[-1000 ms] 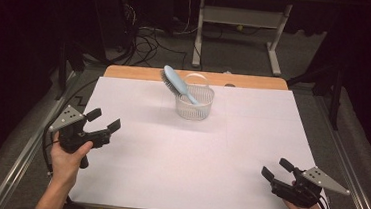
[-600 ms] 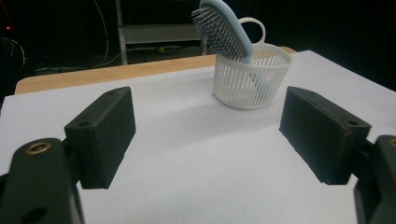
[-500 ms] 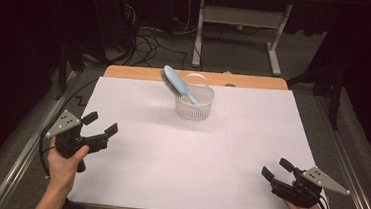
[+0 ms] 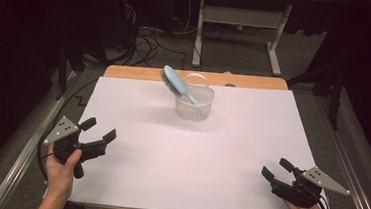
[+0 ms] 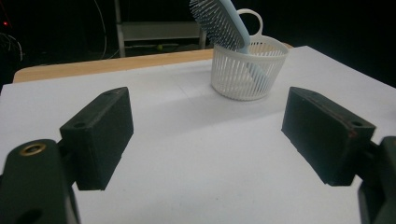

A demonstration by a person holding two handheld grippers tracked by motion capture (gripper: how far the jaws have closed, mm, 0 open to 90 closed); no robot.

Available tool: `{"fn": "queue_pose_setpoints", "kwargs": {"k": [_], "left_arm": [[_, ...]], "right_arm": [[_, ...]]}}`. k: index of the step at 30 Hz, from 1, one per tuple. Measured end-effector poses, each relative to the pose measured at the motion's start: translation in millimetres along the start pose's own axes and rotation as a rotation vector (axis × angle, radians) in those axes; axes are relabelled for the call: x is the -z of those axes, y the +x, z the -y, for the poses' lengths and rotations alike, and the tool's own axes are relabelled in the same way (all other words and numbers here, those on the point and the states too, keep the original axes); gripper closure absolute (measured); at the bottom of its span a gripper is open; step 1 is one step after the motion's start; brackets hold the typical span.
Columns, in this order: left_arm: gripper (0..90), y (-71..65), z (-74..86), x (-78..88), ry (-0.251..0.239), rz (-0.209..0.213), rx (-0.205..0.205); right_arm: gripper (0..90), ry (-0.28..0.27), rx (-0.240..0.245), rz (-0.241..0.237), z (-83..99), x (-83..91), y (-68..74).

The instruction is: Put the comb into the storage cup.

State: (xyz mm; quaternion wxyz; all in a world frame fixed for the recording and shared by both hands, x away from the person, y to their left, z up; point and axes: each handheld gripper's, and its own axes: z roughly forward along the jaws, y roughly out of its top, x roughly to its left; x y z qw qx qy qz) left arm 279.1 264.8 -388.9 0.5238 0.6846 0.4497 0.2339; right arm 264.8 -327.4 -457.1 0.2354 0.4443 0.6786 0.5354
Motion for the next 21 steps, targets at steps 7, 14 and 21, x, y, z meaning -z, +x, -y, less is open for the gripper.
{"fn": "queue_pose_setpoints", "kwargs": {"k": [7,14,21], "left_arm": [[16.6,-2.4,5.1,1.1,0.003,0.005,-0.007],[16.5,-3.8,10.5,1.5,0.004,0.004,-0.007],[16.5,-4.5,13.9,1.9,0.004,0.001,-0.008]], "right_arm": [[22.6,-0.001,0.0,0.0,0.0,0.2,-0.1],[22.5,-0.003,-0.001,0.001,-0.1,0.4,-0.2],[22.5,-0.003,0.0,0.001,-0.1,0.5,-0.1]]}}
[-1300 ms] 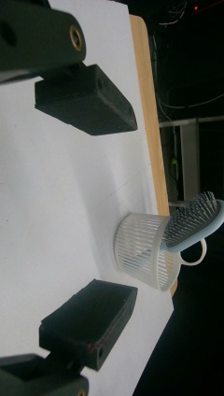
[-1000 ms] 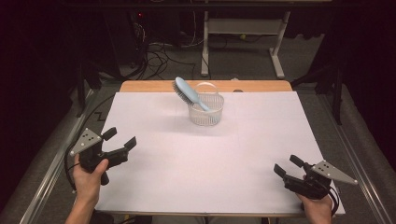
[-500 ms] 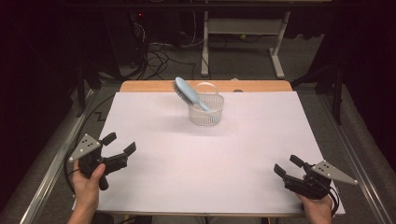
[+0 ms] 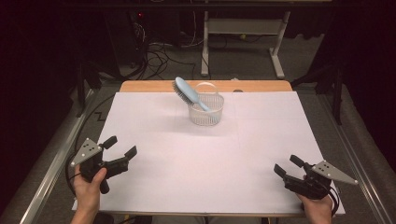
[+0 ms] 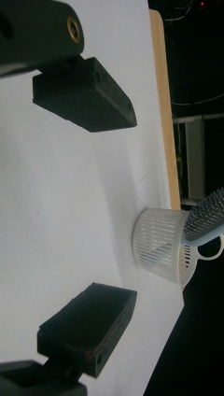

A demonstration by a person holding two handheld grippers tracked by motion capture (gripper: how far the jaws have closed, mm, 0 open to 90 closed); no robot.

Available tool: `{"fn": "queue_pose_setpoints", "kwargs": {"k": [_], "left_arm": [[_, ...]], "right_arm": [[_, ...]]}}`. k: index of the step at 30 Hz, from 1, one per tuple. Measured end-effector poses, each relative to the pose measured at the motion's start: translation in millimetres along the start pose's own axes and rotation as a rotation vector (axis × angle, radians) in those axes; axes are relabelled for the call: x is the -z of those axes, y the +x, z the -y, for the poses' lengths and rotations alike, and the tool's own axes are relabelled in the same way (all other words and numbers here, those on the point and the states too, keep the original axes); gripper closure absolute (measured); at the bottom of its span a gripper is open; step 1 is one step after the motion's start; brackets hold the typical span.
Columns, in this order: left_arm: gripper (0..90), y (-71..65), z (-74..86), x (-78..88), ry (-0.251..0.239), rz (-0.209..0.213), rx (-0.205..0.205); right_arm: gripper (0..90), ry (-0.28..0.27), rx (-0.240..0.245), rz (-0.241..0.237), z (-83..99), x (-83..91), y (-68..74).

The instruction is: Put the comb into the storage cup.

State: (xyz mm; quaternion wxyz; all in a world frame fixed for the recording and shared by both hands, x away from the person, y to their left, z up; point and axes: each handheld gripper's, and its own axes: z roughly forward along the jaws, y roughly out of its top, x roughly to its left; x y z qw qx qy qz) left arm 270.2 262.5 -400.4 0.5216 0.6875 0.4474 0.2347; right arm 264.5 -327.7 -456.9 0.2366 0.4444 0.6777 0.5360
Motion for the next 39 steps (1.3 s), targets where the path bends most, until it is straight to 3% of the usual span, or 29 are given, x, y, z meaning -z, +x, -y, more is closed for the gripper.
{"fn": "queue_pose_setpoints", "kwargs": {"k": [39], "left_arm": [[15.9,8.2,17.0,-4.7,0.023,-0.031,0.018]], "right_arm": [[22.5,-0.003,0.0,0.001,-0.1,0.8,-0.2]]}}
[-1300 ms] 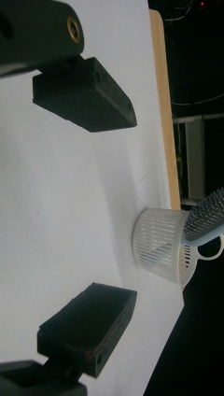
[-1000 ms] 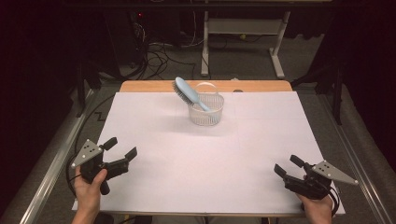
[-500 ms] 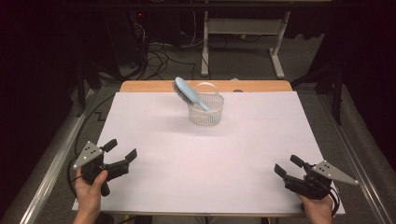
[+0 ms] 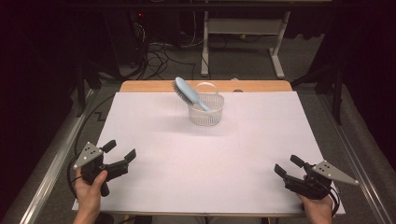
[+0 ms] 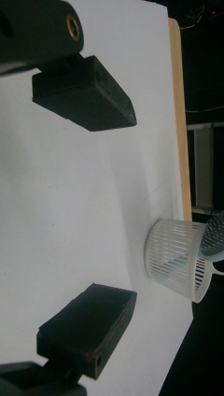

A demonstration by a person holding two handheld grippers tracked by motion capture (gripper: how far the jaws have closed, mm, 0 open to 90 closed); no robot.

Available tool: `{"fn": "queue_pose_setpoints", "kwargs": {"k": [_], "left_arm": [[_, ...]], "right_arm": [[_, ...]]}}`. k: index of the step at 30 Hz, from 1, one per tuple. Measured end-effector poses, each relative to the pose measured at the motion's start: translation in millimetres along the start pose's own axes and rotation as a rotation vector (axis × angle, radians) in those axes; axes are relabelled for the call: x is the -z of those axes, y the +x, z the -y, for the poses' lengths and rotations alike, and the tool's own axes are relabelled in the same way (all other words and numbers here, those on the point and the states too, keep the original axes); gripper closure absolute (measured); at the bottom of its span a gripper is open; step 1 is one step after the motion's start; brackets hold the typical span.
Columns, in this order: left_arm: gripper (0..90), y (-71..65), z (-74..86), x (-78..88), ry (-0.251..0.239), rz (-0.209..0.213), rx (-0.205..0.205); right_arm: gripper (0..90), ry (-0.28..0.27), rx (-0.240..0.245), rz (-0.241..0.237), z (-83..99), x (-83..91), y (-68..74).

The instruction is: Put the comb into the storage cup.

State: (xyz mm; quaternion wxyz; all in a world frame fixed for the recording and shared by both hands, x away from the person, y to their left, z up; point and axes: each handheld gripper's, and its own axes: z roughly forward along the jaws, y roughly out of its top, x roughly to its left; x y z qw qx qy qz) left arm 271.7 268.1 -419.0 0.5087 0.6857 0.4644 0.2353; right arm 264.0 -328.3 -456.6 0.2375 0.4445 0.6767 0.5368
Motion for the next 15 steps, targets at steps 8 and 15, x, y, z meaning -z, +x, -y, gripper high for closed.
{"fn": "queue_pose_setpoints", "kwargs": {"k": [8,15], "left_arm": [[15.9,3.3,3.0,-2.3,0.005,-0.007,0.013],[15.9,6.4,5.5,-3.7,0.01,-0.014,0.021]], "right_arm": [[22.5,0.001,-0.001,-0.001,0.0,0.0,0.0],[22.5,0.001,-0.001,-0.001,0.0,0.0,0.0]]}}
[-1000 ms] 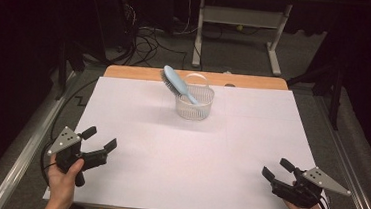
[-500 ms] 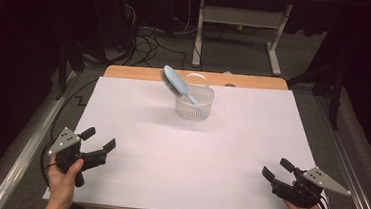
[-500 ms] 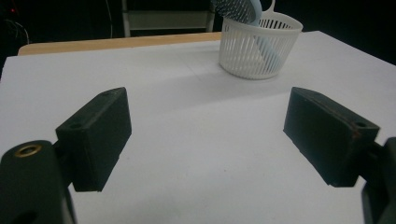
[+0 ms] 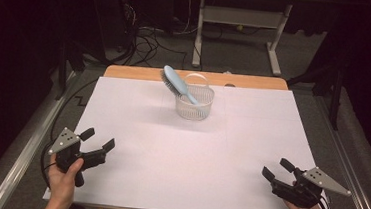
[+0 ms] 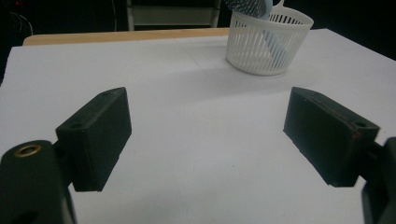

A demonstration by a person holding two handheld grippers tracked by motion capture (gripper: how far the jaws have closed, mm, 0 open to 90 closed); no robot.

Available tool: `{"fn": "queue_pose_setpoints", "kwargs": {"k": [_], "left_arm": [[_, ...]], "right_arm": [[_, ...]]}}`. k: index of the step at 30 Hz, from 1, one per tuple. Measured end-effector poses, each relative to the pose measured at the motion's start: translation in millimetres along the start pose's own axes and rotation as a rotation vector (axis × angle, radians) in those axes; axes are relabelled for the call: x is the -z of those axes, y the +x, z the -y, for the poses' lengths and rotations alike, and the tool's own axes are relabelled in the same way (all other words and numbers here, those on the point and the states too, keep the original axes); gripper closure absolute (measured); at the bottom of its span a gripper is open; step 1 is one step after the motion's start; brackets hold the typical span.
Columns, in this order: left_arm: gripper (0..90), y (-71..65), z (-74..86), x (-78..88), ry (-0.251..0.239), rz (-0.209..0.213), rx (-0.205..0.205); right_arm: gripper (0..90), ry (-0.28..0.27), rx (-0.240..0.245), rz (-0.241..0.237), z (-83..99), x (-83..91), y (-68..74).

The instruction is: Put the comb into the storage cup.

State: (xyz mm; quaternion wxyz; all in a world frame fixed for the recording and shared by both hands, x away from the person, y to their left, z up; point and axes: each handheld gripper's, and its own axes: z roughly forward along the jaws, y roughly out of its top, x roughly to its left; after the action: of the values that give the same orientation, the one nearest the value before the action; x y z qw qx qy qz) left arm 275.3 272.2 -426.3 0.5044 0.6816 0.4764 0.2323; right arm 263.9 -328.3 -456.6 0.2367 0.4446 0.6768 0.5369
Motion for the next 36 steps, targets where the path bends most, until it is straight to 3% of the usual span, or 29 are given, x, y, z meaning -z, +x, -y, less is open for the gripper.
{"fn": "queue_pose_setpoints", "kwargs": {"k": [36], "left_arm": [[16.2,10.1,13.7,-11.2,0.02,-0.039,0.033]], "right_arm": [[22.4,-0.004,-0.001,0.0,-0.1,1.0,-0.4]]}}
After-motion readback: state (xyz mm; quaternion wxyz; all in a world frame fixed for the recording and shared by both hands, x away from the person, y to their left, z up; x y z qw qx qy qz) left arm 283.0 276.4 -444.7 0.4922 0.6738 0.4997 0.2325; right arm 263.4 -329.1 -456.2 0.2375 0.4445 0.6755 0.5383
